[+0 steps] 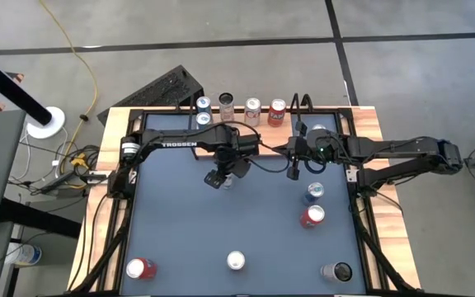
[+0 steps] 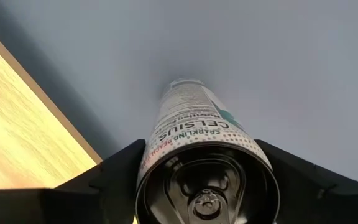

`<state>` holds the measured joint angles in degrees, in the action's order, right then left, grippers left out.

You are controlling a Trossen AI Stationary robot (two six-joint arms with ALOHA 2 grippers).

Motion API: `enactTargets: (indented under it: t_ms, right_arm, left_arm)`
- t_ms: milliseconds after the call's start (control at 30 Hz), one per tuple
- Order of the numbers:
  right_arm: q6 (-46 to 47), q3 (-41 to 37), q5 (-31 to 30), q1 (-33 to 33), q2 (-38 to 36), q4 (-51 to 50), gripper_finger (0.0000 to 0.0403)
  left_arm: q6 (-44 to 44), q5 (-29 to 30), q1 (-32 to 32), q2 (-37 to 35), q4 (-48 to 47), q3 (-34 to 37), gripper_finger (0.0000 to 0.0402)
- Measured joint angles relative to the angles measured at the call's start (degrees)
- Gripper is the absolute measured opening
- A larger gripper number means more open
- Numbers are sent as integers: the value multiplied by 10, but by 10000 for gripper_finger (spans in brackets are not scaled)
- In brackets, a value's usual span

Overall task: Place canned beverage on shelf
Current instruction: Put the top pink and white soda can onto the shelf aligned with the other pink and white soda can

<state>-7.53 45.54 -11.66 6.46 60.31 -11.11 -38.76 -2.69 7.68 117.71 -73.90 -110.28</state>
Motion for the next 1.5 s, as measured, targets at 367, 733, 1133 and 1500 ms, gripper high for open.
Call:
enactTargets:
  t_ms: [367, 733, 1133, 1500]
  right_arm:
    - [0, 0, 0, 0, 0, -3, 0]
    - [0, 0, 0, 0, 0, -3, 0]
    - [-1, 0, 0, 0, 0, 7, 0]
    - [0, 0, -1, 1, 0, 6, 0]
  left_arm:
    - [6, 3, 4, -11, -66, -62, 241]
    - [73, 90, 88, -30, -76, -146, 241]
    - [93, 51, 177, -23, -42, -141, 241]
    - [64, 47, 167, 6, -46, -141, 241]
